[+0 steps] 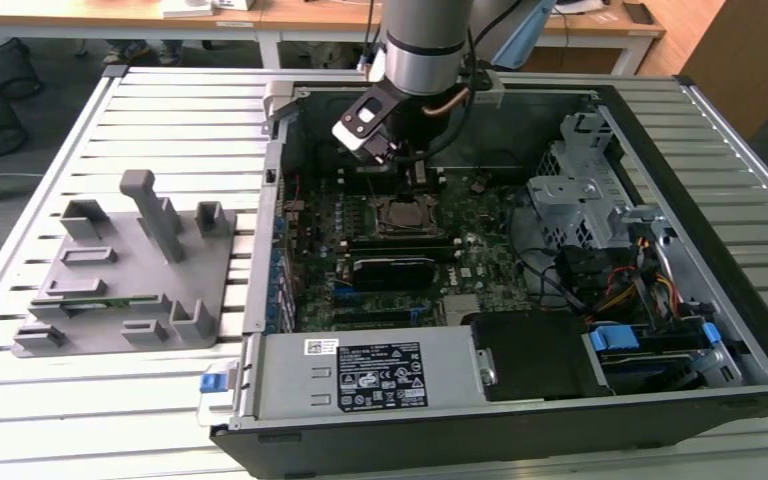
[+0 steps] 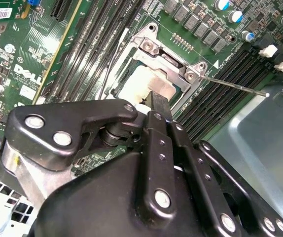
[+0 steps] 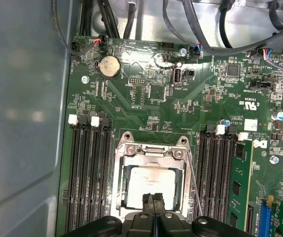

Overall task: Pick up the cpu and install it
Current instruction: 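Install the first cpu locking lever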

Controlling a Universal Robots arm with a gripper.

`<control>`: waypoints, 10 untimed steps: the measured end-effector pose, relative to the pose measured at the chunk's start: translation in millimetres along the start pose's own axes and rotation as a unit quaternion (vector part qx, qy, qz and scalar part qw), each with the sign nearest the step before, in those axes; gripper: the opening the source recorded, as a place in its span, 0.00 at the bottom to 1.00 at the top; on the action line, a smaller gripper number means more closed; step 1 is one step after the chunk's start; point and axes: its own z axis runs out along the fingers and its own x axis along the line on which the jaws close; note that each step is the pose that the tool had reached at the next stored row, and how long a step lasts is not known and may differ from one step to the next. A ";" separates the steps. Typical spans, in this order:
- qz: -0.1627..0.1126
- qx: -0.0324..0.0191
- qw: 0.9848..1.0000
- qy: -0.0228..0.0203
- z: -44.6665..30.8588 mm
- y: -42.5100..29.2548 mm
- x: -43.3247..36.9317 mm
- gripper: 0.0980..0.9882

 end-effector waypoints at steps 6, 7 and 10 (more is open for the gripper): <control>0.000 0.000 1.000 0.000 -1.9 0.1 0.1 0.01; 0.000 0.000 1.000 0.000 -2.1 0.0 0.1 0.01; 0.000 0.000 1.000 0.000 -2.7 0.0 0.3 0.01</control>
